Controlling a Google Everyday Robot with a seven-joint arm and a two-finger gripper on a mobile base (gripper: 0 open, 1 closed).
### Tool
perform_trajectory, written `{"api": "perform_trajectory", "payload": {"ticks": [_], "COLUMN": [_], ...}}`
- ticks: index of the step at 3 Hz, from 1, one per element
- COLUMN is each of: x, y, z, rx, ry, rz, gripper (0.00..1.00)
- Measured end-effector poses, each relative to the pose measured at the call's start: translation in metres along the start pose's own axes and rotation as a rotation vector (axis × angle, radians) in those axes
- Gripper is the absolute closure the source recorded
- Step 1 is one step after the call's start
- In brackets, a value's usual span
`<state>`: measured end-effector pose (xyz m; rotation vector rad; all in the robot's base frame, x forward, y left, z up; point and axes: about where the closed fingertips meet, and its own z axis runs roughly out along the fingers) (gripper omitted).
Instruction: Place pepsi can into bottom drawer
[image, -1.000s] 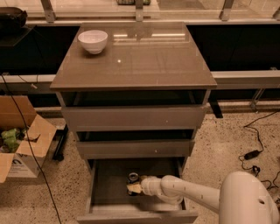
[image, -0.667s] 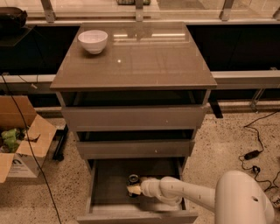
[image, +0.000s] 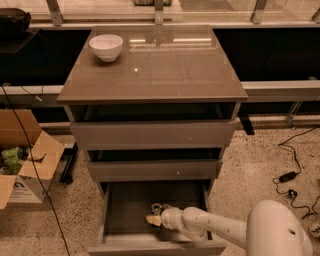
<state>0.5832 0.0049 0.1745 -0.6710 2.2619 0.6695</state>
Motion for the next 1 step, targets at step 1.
{"api": "perform_trajectory", "payload": {"ticks": [1], "x": [0.0], "y": [0.0], "z": [0.0], "rx": [0.0], "ry": [0.0], "rz": [0.0], "gripper": [0.0]}}
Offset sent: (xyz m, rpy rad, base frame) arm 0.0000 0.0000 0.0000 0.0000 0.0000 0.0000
